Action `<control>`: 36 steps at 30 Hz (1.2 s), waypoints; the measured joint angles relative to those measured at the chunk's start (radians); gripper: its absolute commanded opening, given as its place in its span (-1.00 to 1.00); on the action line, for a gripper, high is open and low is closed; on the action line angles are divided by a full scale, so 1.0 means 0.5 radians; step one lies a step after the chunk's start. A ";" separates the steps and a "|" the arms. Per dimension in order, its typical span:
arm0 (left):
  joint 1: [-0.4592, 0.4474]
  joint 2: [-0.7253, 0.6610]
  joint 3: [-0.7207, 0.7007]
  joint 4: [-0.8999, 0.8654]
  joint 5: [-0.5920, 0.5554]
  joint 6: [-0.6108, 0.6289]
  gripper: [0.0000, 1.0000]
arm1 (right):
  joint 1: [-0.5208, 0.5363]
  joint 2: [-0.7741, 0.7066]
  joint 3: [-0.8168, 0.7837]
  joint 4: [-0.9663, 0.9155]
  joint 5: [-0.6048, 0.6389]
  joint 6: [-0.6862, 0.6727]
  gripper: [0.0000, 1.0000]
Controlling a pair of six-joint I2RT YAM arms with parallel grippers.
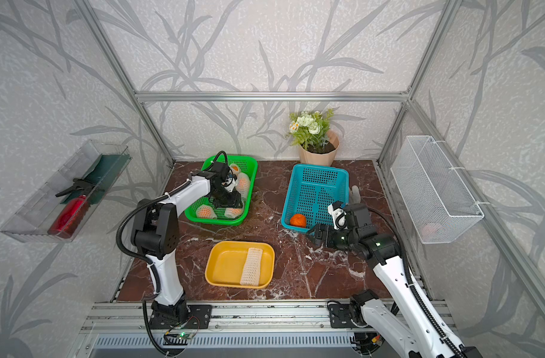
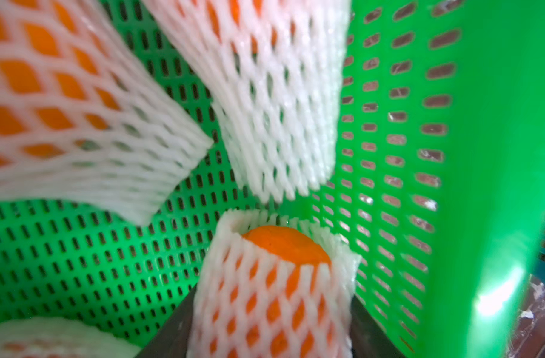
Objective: Remove foam nets from oranges
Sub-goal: Pick up the orange from the basket, then place the orange at the center of the board.
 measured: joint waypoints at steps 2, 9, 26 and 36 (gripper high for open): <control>0.002 -0.108 -0.053 0.034 0.027 -0.002 -0.16 | 0.000 0.002 0.000 0.002 0.006 -0.001 0.84; 0.002 -0.389 -0.174 0.114 0.121 -0.031 -0.17 | 0.000 0.007 -0.015 0.020 0.011 0.000 0.84; 0.002 -0.937 -0.495 0.193 0.231 -0.075 -0.16 | 0.000 0.034 -0.068 0.060 0.008 0.030 0.84; -0.129 -1.363 -0.645 0.303 0.334 -0.117 -0.15 | 0.000 0.034 -0.068 0.056 0.009 0.037 0.84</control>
